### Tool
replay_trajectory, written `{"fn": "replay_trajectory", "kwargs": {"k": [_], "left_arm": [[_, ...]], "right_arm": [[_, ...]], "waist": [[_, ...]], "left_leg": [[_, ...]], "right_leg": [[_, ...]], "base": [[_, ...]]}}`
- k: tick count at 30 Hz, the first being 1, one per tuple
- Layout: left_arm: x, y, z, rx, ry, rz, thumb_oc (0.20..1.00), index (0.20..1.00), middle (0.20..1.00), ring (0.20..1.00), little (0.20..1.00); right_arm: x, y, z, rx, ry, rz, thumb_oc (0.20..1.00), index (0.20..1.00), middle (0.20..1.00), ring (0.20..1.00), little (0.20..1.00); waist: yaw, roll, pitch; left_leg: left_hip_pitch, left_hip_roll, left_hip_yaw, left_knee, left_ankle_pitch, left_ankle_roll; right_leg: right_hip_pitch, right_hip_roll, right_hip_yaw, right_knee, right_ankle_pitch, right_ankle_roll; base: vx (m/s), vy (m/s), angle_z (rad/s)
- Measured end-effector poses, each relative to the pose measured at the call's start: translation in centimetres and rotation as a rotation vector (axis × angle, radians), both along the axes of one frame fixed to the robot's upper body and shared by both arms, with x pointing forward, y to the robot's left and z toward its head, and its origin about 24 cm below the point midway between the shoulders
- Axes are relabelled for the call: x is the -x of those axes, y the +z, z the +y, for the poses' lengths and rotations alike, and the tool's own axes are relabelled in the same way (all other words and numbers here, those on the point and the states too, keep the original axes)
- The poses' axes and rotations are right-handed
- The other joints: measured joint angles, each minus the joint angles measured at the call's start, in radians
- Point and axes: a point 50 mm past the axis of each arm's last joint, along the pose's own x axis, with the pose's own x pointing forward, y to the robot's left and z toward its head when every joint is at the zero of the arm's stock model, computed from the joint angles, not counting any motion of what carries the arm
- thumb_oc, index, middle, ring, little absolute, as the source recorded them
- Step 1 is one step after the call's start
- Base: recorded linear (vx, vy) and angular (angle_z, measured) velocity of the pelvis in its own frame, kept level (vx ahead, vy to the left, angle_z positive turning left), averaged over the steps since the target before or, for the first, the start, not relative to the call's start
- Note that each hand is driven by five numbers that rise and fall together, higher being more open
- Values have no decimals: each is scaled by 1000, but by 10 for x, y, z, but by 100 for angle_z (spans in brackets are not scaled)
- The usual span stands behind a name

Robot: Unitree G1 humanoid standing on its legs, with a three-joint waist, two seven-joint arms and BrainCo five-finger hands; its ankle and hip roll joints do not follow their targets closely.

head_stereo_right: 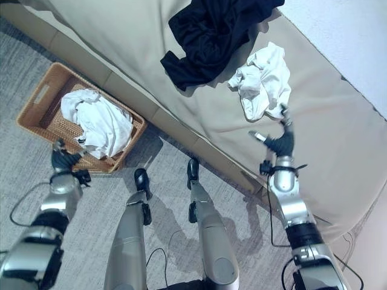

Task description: Pick up clothes into the bucket

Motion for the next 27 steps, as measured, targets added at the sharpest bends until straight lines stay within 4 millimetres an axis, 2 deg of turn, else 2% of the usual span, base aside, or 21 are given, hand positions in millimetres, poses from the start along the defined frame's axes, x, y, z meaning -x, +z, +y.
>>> {"fn": "replay_trajectory", "kwargs": {"k": [3, 5, 6, 7, 8, 9, 10, 12, 16, 20, 22, 27], "left_arm": [[11, -11, -8, -175, -97, 87, 1000, 1000, 1000, 1000, 1000], [12, -14, -14, -249, -159, 113, 1000, 1000, 1000, 1000, 1000], [14, -21, -25, -277, -222, 139, 1000, 1000, 1000, 1000, 1000], [15, -25, -33, -280, -257, 145, 1000, 1000, 1000, 1000, 1000], [17, -34, -46, -289, -327, 176, 1000, 1000, 1000, 1000, 1000], [17, -38, -51, -306, -361, 191, 1000, 1000, 1000, 1000, 1000], [19, -45, -65, -306, -423, 204, 1000, 1000, 1000, 1000, 1000], [26, -56, -85, -301, -515, 222, 1000, 1000, 1000, 1000, 1000], [30, -66, -119, -298, -675, 243, 1000, 1000, 1000, 1000, 1000], [29, -65, -155, -244, -772, 193, 1000, 1000, 1000, 1000, 1000], [29, -63, -167, -213, -807, 166, 1000, 1000, 1000, 1000, 1000], [29, -58, -181, -166, -838, 127, 1000, 1000, 1000, 1000, 1000]], "right_arm": [[-8, 14, -22, 59, -117, -7, 1000, 1000, 1000, 1000, 1000], [-13, 18, -34, 87, -172, 10, 1000, 1000, 1000, 1000, 1000], [-17, 30, -46, 104, -232, 4, 1000, 1000, 1000, 1000, 1000], [-19, 39, -52, 124, -258, -9, 1000, 1000, 1000, 1000, 1000], [-22, 50, -63, 151, -313, -6, 1000, 1000, 1000, 1000, 1000], [-23, 53, -69, 166, -339, 4, 1000, 1000, 1000, 1000, 1000], [-24, 69, -75, 186, -371, -19, 1000, 1000, 1000, 1000, 1000], [-28, 83, -81, 222, -406, -17, 1000, 1000, 1000, 1000, 1000], [-39, 89, -92, 260, -482, 93, 1000, 1000, 1000, 1000, 1000], [-46, 92, -99, 309, -526, 211, 1000, 1000, 1000, 1000, 1000], [-47, 100, -103, 318, -547, 252, 1000, 1000, 1000, 1000, 1000], [-47, 117, -108, 331, -549, 279, 1000, 1000, 1000, 1000, 1000]], "waist": [[43, 17, 11], [53, 32, 17], [72, 62, 18], [79, 79, 19], [94, 116, 19], [90, 129, 18], [97, 167, 17], [104, 204, 18], [117, 243, 17], [121, 280, 13], [121, 294, 14], [118, 331, 5]], "left_leg": [[44, -11, -1, -62, 26, -6], [65, -18, -1, -91, 40, -9], [86, -30, -5, -125, 60, -8], [95, -37, -10, -140, 68, -6], [116, -46, -13, -169, 82, -2], [123, -51, -15, -181, 88, -4], [138, -60, -23, -206, 100, 3], [156, -68, -28, -244, 122, 0], [170, -74, -38, -324, 174, -8], [157, -84, -58, -385, 218, -27], [144, -89, -65, -389, 223, -26], [111, -80, -63, -385, 223, -25]], "right_leg": [[18, -12, -5, 3, -10, -8], [20, -19, -9, 16, -18, -9], [22, -34, -11, 31, -31, -3], [23, -40, -17, 39, -37, -2], [27, -50, -24, 54, -48, 1], [25, -55, -26, 64, -54, 3], [22, -66, -32, 85, -68, 7], [11, -78, -37, 117, -87, 11], [-47, -91, -41, 196, -128, 8], [-159, -121, -44, 366, -216, -5], [-205, -132, -35, 430, -252, -16], [-280, -126, -25, 510, -292, -37]], "base": [[40, -53, 12], [29, -47, 15], [25, -84, 20], [19, -68, 26], [22, -70, 20], [27, -80, 25], [24, -121, 23], [7, -132, 16], [1, -122, 11], [11, -121, 20], [29, -74, 18], [27, -56, 1]]}}
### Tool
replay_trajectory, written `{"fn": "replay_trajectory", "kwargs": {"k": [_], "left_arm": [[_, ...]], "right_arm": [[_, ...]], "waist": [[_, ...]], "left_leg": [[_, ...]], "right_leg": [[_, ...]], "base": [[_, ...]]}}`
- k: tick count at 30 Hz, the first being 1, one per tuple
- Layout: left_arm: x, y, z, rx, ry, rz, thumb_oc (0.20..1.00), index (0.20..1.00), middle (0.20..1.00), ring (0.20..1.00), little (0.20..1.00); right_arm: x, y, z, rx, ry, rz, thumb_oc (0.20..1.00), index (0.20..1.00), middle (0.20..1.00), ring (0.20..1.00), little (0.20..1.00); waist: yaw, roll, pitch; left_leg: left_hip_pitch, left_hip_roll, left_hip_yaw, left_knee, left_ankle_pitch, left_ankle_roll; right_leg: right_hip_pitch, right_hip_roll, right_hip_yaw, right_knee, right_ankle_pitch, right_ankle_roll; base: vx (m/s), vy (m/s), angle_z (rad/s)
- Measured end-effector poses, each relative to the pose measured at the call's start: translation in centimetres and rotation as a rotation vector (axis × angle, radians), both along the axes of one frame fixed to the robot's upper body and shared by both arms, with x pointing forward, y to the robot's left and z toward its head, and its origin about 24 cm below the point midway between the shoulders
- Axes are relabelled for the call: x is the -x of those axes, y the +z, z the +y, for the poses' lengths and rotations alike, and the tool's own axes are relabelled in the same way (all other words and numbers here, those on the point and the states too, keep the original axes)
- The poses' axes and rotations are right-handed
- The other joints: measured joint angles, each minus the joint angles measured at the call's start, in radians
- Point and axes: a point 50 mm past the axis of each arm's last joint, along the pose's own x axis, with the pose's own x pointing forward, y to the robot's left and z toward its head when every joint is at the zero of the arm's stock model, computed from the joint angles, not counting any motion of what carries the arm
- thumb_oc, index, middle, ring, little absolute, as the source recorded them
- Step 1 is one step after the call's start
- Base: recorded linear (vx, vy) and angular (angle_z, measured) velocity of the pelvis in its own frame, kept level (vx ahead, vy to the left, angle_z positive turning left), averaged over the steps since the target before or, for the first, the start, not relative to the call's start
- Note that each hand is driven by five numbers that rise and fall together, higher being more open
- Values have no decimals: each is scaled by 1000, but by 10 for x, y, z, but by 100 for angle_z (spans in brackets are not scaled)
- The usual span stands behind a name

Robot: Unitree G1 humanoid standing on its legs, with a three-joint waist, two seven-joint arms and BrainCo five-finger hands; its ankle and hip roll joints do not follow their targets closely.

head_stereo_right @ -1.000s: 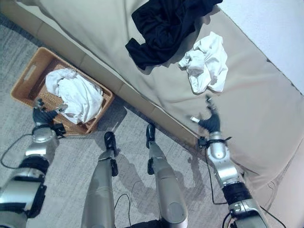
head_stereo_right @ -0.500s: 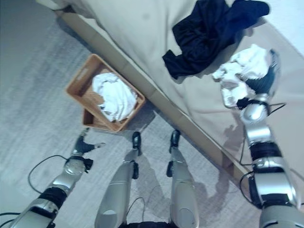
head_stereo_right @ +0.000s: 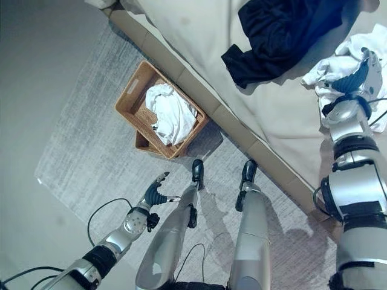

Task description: Pick up clothes into the bucket

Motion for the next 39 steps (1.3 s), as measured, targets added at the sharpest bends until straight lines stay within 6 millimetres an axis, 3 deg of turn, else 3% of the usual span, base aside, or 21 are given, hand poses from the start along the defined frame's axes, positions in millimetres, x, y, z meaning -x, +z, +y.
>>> {"fn": "replay_trajectory", "kwargs": {"k": [4, 5, 6, 7, 18, 22, 29, 32, 36, 39], "left_arm": [[-3, 3, -2, 26, 5, 0, 1000, 1000, 1000, 1000, 1000], [-3, 2, -1, 36, 12, 7, 1000, 1000, 1000, 1000, 1000], [-3, 3, -1, 40, 16, 9, 1000, 1000, 1000, 1000, 1000], [-4, 2, 0, 40, 20, 13, 1000, 1000, 1000, 1000, 1000], [-14, 3, -2, 60, 60, 34, 1000, 1000, 1000, 1000, 1000], [-19, 7, -3, 61, 61, 19, 1000, 1000, 1000, 1000, 1000], [-21, 14, 13, 89, 122, -12, 1000, 1000, 1000, 1000, 1000], [-19, 27, 30, 119, 143, -72, 1000, 1000, 1000, 1000, 1000], [-16, 57, 56, 172, 178, -189, 1000, 1000, 1000, 1000, 1000], [-21, 84, 61, 194, 156, -289, 1000, 1000, 1000, 1000, 1000]], "right_arm": [[0, 8, -2, -2, 19, 22, 1000, 1000, 1000, 1000, 1000], [-1, 11, -1, 3, 34, 32, 576, 576, 576, 576, 576], [-1, 13, 0, 9, 42, 42, 316, 316, 316, 316, 316], [-1, 15, -1, 29, 49, 63, 200, 200, 200, 200, 200], [-2, 37, 3, 108, 43, 101, 200, 200, 200, 200, 200], [-5, 40, 11, 119, 81, 95, 200, 200, 200, 200, 200], [-2, 78, 31, 204, 175, -34, 200, 200, 200, 200, 200], [10, 99, 38, 273, 211, -150, 200, 200, 200, 200, 200], [28, 111, 55, 294, 310, -321, 200, 200, 200, 200, 200], [29, 98, 67, 315, 374, -342, 200, 200, 200, 200, 200]], "waist": [[2, 6, -4], [1, 6, -4], [1, 6, -4], [0, 6, -4], [-26, 6, -4], [-33, 5, -3], [-83, -18, 3], [-86, -44, 1], [-83, -88, -15], [-80, -106, -58]], "left_leg": [[-21, 9, 5, 5, 1, -1], [-25, 9, 6, 7, 1, -1], [-27, 10, 6, 8, 1, -1], [-28, 10, 6, 8, 1, -1], [-22, 14, 5, 14, 7, -11], [30, 28, 6, 16, 7, -11], [178, 48, 1, 5, -3, -12], [272, 56, 7, 9, -25, -10], [347, 55, 15, 24, -60, 2], [387, 64, 26, 23, -81, 1]], "right_leg": [[-38, 12, 9, 26, -8, -10], [-44, 13, 10, 34, -11, -14], [-47, 13, 10, 36, -12, -16], [-49, 15, 11, 39, -13, -18], [-30, 19, 8, 21, 0, -24], [52, 37, -2, -32, 27, -20], [259, 71, -9, -161, 65, 9], [377, 83, -10, -222, 75, 18], [477, 92, -8, -267, 85, 24], [538, 101, -5, -324, 103, 27]], "base": [[10, -38, -5], [6, -38, 1], [2, -37, 2], [0, 0, 0], [-23, 1, -1], [-33, 22, -7], [-1, 53, -7], [49, 60, -7], [61, 61, -6], [68, 37, -12]]}}
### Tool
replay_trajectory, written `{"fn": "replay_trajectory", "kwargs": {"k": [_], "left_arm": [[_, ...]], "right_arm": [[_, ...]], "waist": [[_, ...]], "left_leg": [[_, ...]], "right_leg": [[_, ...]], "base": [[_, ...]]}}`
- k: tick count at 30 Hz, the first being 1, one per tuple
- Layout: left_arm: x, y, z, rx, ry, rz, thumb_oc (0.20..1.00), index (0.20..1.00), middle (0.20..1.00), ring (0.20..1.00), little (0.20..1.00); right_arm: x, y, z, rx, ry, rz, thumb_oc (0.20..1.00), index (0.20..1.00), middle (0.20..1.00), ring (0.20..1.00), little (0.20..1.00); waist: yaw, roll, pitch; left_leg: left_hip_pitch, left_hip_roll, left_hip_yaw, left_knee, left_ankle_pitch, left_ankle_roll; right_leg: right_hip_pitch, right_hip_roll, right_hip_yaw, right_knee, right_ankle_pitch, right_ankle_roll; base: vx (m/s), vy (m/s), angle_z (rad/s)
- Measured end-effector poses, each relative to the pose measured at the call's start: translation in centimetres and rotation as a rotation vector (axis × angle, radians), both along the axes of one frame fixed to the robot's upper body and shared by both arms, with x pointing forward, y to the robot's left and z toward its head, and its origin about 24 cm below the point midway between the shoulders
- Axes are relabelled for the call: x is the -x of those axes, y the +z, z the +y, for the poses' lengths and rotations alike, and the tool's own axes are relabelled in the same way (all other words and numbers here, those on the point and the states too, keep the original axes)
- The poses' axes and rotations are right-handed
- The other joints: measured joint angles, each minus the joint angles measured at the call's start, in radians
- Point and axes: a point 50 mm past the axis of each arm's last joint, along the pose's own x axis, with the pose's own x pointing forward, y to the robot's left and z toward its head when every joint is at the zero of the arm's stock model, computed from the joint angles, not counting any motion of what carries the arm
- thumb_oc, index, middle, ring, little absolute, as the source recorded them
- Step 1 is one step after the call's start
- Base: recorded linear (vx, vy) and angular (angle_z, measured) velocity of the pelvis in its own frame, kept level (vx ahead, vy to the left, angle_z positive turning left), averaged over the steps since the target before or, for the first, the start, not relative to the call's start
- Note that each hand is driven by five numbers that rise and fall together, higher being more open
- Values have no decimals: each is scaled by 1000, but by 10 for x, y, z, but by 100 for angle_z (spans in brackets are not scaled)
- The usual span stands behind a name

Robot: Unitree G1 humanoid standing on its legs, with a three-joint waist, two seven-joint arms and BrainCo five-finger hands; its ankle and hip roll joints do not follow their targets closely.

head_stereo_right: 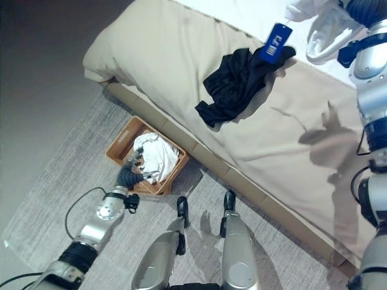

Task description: Pick up clothes into the bucket

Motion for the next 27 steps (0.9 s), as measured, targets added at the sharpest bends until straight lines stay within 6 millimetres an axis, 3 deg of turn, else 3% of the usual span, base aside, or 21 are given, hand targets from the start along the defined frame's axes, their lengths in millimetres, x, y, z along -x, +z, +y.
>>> {"fn": "replay_trajectory", "kwargs": {"k": [3, 6, 9, 15, 20, 27], "left_arm": [[-1, 24, -7, 48, -74, -79, 1000, 1000, 1000, 1000, 1000], [-3, 34, -15, 85, -136, -105, 1000, 1000, 1000, 1000, 1000], [-2, 48, -25, 104, -219, -138, 1000, 1000, 1000, 1000, 1000], [0, 84, -63, 90, -459, -237, 1000, 1000, 1000, 1000, 1000], [1, 81, -71, 71, -519, -213, 1000, 1000, 1000, 1000, 1000], [3, 73, -79, 15, -547, -187, 1000, 1000, 1000, 1000, 1000]], "right_arm": [[-7, -35, 14, -5, 84, 79, 200, 200, 200, 200, 200], [-12, -63, 23, -18, 143, 170, 200, 200, 200, 200, 200], [-9, -93, 38, -3, 243, 269, 200, 200, 200, 200, 200], [7, -162, 70, -17, 457, 504, 200, 200, 200, 200, 200], [21, -177, 83, 27, 565, 596, 200, 200, 200, 200, 200], [31, -178, 115, 59, 753, 634, 200, 200, 200, 200, 200]], "waist": [[2, -26, -58], [-1, -35, -101], [3, -37, -104], [5, -54, -204], [1, -60, -257], [3, -63, -307]], "left_leg": [[25, 4, 12, -3, -6, -2], [48, 3, 22, -9, -12, -3], [107, 7, 26, -22, -19, -3], [174, 19, 27, -49, -35, -8], [233, 23, 31, -76, -40, -9], [257, 26, 33, -79, -45, -14]], "right_leg": [[45, 9, 2, -53, 29, -5], [83, 17, 4, -101, 57, -6], [156, 19, 4, -144, 66, -5], [250, 35, -4, -225, 78, -1], [324, 43, -5, -291, 89, 1], [362, 50, -4, -323, 101, 2]], "base": [[61, 23, -11], [93, 6, -7], [69, -6, -5], [73, -10, 1], [61, 3, -1], [0, 0, 0]]}}
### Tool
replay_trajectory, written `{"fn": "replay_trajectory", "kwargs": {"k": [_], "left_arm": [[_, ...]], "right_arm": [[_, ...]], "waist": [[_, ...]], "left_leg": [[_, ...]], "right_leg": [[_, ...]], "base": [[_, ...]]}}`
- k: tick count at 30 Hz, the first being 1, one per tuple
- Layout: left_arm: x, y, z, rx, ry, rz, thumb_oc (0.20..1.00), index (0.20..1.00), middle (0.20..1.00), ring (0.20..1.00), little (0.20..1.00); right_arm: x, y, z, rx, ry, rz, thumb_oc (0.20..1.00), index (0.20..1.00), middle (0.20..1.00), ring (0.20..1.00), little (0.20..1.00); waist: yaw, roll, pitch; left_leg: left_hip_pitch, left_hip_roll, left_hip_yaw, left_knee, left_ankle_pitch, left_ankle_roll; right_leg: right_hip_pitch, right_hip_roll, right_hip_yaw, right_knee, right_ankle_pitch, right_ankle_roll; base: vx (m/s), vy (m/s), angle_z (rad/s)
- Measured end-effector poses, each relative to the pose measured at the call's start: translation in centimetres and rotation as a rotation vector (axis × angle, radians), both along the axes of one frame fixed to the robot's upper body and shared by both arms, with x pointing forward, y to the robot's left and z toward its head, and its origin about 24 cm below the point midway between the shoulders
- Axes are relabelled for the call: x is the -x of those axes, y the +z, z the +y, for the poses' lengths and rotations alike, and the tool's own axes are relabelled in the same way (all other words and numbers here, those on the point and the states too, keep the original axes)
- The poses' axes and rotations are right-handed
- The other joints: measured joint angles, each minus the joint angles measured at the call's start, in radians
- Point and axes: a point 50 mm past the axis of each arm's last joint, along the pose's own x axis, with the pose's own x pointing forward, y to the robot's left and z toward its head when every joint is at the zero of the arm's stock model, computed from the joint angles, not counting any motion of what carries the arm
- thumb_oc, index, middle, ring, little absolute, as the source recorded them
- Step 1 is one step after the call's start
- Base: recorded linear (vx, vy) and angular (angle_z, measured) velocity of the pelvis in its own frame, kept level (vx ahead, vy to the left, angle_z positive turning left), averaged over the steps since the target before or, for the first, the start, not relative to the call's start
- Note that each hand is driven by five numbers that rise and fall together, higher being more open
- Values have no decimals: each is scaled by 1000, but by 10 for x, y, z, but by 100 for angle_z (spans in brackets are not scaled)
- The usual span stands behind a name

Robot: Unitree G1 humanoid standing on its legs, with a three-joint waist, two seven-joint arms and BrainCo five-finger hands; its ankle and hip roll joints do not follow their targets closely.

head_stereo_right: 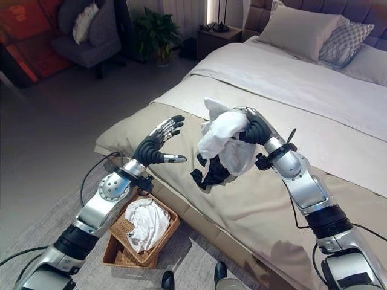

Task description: Pick up clothes into the bucket

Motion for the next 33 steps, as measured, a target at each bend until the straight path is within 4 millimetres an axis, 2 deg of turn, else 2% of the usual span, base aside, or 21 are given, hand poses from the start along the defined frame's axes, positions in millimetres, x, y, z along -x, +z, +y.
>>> {"fn": "replay_trajectory", "kwargs": {"k": [3, 9, 17, 33], "left_arm": [[1, -3, -4, -24, -16, 2, 1000, 1000, 1000, 1000, 1000], [2, -5, -7, -60, -22, -10, 1000, 1000, 1000, 1000, 1000], [5, -11, -22, -73, -51, -5, 1000, 1000, 1000, 1000, 1000], [6, -12, -25, -89, -52, -17, 1000, 1000, 1000, 1000, 1000]], "right_arm": [[7, -4, 19, 1, 109, 36, 200, 200, 200, 200, 200], [10, -15, 40, -66, 206, 104, 200, 200, 200, 200, 200], [15, -19, 52, -136, 297, 170, 200, 200, 200, 200, 200], [22, -16, 59, -243, 378, 234, 200, 200, 200, 200, 200]], "waist": [[2, -1, -7], [2, -3, -35], [4, -3, -52], [2, -3, -55]], "left_leg": [[12, 1, 3, 0, -1, -1], [13, 2, 4, 0, -1, -1], [21, 3, 3, 0, -1, -1], [24, 3, 3, 0, -1, -1]], "right_leg": [[11, 1, 1, 0, 0, 0], [11, 2, 1, 0, -3, 4], [20, 2, 0, 0, -3, 4], [21, 2, 1, 0, -3, 4]], "base": [[7, 1, -1], [0, 0, 0], [0, 0, 0], [0, 0, 0]]}}
